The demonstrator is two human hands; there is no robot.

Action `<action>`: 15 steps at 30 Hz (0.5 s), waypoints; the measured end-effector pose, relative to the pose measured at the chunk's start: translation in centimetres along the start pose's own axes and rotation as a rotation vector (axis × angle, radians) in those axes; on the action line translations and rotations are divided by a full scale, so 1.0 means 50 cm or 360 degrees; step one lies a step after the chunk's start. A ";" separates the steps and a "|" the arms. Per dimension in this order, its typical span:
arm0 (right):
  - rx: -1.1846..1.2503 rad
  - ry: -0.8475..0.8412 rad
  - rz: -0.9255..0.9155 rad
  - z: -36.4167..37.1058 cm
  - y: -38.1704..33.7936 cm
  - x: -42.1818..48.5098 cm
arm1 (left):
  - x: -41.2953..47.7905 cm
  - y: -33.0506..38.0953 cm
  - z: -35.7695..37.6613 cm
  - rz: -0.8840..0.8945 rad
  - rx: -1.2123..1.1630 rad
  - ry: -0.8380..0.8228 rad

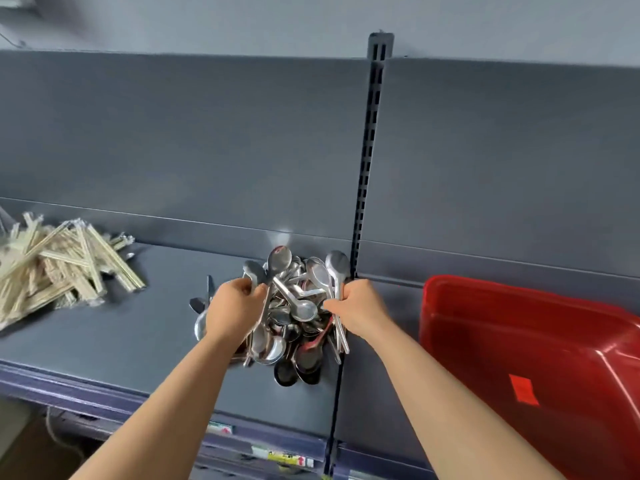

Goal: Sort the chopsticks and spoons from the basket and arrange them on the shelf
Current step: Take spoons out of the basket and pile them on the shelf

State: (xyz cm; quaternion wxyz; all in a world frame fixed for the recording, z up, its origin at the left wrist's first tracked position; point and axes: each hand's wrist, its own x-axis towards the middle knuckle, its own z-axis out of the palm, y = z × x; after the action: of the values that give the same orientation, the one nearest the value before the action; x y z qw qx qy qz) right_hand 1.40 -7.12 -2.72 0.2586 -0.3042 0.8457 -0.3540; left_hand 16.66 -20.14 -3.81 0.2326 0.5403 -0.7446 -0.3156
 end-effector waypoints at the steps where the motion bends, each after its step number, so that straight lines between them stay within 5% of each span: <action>1: -0.0034 0.0024 0.0007 0.009 -0.005 0.005 | 0.012 -0.001 0.000 0.0021 0.0057 -0.0022; 15: -0.0190 0.0290 0.0265 0.096 -0.023 0.005 | 0.113 -0.048 0.008 0.0420 0.0347 -0.0557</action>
State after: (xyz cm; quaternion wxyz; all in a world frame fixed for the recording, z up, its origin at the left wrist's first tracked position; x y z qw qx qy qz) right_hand 4.74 -10.08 -4.85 0.1905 -0.2144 0.9077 -0.3064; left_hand 16.21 -25.96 -5.79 0.0794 0.3973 -0.8674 -0.2890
